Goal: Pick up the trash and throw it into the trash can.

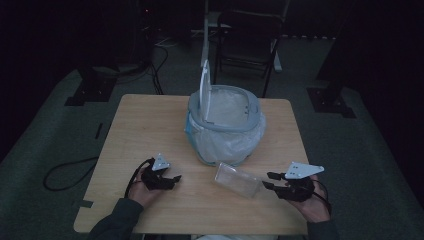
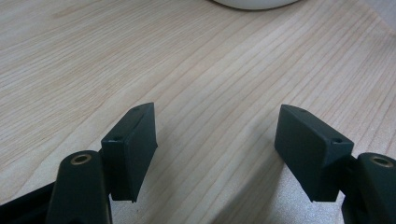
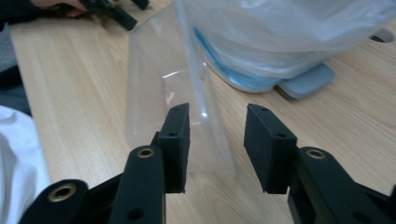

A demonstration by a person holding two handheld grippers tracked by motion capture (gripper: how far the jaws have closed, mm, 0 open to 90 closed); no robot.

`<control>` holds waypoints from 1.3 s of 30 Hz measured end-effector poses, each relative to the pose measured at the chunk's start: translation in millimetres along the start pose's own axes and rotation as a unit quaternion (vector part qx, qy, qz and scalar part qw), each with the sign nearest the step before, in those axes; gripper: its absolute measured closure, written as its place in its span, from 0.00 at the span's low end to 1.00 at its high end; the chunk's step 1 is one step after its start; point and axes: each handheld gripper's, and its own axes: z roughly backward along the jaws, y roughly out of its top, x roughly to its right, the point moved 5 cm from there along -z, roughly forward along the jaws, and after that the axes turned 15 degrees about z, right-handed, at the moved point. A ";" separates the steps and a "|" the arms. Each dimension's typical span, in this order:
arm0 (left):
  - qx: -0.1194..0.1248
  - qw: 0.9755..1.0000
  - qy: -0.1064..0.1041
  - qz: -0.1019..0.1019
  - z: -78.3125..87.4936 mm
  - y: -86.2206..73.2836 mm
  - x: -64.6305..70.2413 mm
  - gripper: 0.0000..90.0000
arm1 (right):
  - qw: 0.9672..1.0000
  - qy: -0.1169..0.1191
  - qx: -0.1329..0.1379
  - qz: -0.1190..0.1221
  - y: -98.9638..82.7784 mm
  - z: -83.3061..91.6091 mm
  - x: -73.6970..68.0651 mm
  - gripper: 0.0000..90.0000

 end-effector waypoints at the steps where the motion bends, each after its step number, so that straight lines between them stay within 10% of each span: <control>1: 0.000 1.000 0.000 0.000 0.0 0.0 0.0 0.34 | 1.000 0.002 0.000 0.003 1.0 -1.7 -0.7 0.66; 21: 0.000 1.000 0.000 -0.001 0.1 0.0 -0.1 0.34 | 0.997 0.066 0.000 0.028 3.5 -16.3 -6.0 0.93; 35: 0.000 1.000 0.000 -0.001 0.0 0.0 -0.1 0.34 | 1.000 0.007 -0.021 0.007 -21.5 20.9 4.7 0.96; 39: 0.000 1.000 0.000 0.000 0.0 0.1 0.0 0.34 | 0.998 -0.045 -0.036 -0.019 -36.9 39.3 14.8 0.96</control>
